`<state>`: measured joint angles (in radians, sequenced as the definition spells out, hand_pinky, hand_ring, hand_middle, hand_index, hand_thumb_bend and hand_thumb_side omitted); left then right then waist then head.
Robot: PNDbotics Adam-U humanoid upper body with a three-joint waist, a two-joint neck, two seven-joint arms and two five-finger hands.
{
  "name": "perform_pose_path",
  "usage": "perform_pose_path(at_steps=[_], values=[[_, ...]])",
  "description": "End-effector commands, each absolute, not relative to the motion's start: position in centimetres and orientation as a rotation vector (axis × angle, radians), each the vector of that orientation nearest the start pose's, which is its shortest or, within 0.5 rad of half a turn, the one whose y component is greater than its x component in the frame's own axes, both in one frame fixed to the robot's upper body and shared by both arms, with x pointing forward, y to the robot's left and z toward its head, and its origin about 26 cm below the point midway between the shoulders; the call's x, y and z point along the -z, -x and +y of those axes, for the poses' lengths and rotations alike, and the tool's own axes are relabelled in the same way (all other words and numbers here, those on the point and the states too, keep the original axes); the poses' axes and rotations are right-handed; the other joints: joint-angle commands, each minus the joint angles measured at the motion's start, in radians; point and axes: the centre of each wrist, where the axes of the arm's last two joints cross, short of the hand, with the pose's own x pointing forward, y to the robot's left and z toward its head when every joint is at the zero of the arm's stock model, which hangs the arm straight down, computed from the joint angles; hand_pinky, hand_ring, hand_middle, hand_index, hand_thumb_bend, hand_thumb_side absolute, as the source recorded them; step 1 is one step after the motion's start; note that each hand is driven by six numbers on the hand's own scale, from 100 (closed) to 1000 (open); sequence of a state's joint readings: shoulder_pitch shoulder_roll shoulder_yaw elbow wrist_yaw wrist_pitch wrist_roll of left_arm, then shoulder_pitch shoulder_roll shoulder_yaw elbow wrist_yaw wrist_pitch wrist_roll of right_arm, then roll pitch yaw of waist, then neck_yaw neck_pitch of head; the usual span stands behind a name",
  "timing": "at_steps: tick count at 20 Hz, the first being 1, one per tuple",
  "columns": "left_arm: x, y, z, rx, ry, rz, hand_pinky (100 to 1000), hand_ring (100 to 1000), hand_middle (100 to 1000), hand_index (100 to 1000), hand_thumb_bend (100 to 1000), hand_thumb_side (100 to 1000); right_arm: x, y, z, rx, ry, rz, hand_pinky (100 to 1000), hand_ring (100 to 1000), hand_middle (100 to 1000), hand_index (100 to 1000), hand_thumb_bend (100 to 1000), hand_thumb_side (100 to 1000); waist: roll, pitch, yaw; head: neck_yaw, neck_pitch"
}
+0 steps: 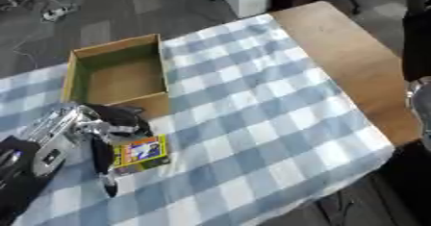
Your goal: Pick up objects on the table and place them in the box.
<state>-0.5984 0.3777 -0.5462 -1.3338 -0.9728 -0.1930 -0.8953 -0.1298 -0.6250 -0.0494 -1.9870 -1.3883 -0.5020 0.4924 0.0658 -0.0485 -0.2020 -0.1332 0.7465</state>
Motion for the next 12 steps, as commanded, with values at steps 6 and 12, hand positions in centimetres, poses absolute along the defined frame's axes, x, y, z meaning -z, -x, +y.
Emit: perform_pose_path(at_steps=[6,12], values=[[-9.13,-38.27,17.23,2.272,-0.448,-0.848,812,869,902,930,1000,349,-20.3,-27.82,-33.16,0.11,1.495,3.212,365,312,348,568,100,1000,-0.007,-0.008,-0.002,-0.011,-0.005],[-8.72,-38.13,17.17,2.284,-0.458,-0.828,811,866,889,920,991,327,-20.38,-27.86,-33.12,0.111,1.495,3.211,366,312,347,568,100,1000,-0.005,-0.005,-0.003,-0.009,-0.007]])
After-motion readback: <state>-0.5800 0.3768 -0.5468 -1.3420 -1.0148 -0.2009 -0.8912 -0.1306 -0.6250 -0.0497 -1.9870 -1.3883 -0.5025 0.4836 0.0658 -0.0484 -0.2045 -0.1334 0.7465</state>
